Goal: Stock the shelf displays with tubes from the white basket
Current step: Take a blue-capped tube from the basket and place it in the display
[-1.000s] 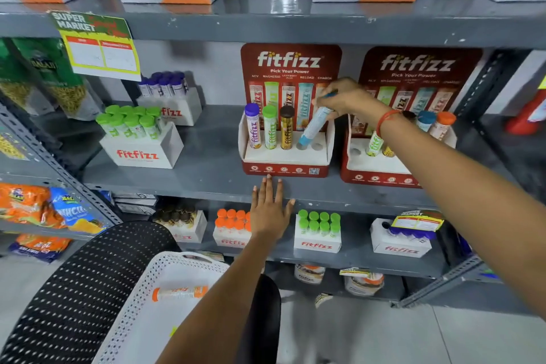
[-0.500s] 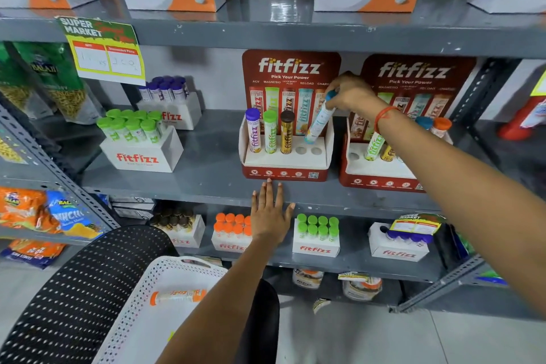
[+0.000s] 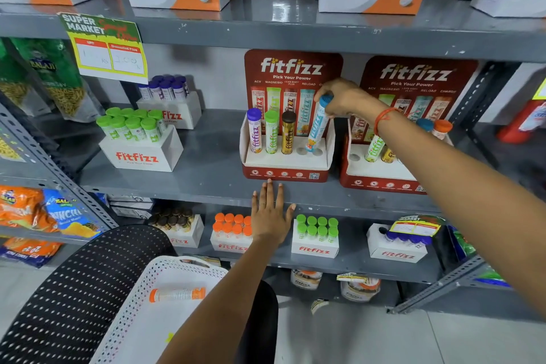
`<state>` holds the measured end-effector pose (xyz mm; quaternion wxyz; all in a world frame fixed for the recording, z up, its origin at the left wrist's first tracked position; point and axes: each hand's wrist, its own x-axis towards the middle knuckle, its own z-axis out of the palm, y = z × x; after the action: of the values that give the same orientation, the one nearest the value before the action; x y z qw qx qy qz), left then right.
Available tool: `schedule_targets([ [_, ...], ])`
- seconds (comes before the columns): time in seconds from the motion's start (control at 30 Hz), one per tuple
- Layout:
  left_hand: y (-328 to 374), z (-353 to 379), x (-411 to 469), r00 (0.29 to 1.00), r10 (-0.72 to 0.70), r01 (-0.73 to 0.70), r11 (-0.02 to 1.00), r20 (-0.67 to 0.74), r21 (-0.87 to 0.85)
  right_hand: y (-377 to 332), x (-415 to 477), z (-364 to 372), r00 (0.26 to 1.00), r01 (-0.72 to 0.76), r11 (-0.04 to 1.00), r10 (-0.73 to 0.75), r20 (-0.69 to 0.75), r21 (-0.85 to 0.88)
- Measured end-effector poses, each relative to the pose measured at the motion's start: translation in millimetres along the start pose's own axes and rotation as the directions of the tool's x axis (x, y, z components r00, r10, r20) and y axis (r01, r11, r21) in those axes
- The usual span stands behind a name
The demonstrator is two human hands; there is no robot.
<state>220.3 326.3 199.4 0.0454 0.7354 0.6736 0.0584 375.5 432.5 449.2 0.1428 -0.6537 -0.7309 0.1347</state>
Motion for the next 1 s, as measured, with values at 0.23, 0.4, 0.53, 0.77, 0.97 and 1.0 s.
schedule_targets([
  [0.23, 0.0, 0.6, -0.3, 1.000, 0.001, -0.001, 1.000, -0.009, -0.004, 6.4, 5.8, 12.3, 0.995, 0.047, 0.998, -0.043, -0.088, 0.046],
  [0.4, 0.1, 0.9, 0.2, 1.000, -0.003, 0.003, 1.000, -0.005, -0.006, 7.6, 7.2, 28.2, 0.992, 0.061, 0.998, -0.061, -0.110, 0.002],
  [0.53, -0.6, 1.2, 0.0, 1.000, 0.001, -0.001, 1.000, -0.005, -0.018, 8.8, 10.9, 33.3, 0.991, 0.089, 0.996, -0.089, -0.099, -0.009],
  [0.77, -0.1, 1.8, 0.5, 1.000, -0.001, 0.001, 1.000, -0.008, -0.013, 3.5, 11.2, 34.6, 0.990, 0.144, 0.984, -0.142, 0.024, -0.103],
  [0.97, -1.3, 4.8, 1.1, 1.000, 0.000, -0.001, 1.000, -0.020, -0.011, 7.6, 6.8, 51.3, 0.992, 0.126, 0.984, -0.123, 0.024, -0.128],
  [1.0, -1.3, 5.6, 0.7, 1.000, 0.005, -0.005, 1.000, -0.027, -0.011, 7.0, 4.7, 53.4, 0.993, 0.120, 0.983, -0.121, 0.003, -0.140],
])
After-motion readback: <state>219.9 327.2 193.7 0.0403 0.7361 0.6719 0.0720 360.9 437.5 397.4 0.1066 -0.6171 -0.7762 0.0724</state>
